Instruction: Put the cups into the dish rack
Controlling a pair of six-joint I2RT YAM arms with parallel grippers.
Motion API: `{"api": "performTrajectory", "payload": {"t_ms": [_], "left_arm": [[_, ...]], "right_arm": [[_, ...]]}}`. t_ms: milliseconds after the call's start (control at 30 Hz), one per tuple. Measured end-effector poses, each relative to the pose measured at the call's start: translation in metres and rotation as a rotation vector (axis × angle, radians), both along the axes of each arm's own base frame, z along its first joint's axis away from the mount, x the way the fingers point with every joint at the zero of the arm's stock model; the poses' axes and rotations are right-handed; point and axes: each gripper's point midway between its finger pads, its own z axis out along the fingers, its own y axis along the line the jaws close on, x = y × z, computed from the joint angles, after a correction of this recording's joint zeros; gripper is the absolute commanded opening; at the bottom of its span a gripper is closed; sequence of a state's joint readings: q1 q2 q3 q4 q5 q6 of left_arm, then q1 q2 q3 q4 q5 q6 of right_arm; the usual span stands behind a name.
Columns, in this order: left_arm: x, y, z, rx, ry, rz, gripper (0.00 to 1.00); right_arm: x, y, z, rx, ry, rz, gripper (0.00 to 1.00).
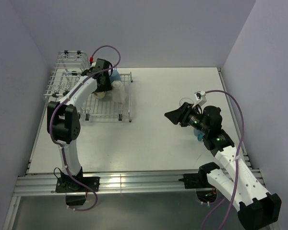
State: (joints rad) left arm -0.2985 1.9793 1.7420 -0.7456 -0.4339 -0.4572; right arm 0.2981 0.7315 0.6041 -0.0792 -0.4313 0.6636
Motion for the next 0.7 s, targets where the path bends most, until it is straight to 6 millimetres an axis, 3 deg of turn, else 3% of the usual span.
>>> {"api": "performTrajectory", "payload": {"t_ms": [700], "left_arm": [[-0.0044, 0.0005, -0.0106, -0.004, 0.024, -0.004, 0.83]], "right_arm": [[-0.0017, 0.0030, -0.0026, -0.003, 0.010, 0.012, 0.59]]}}
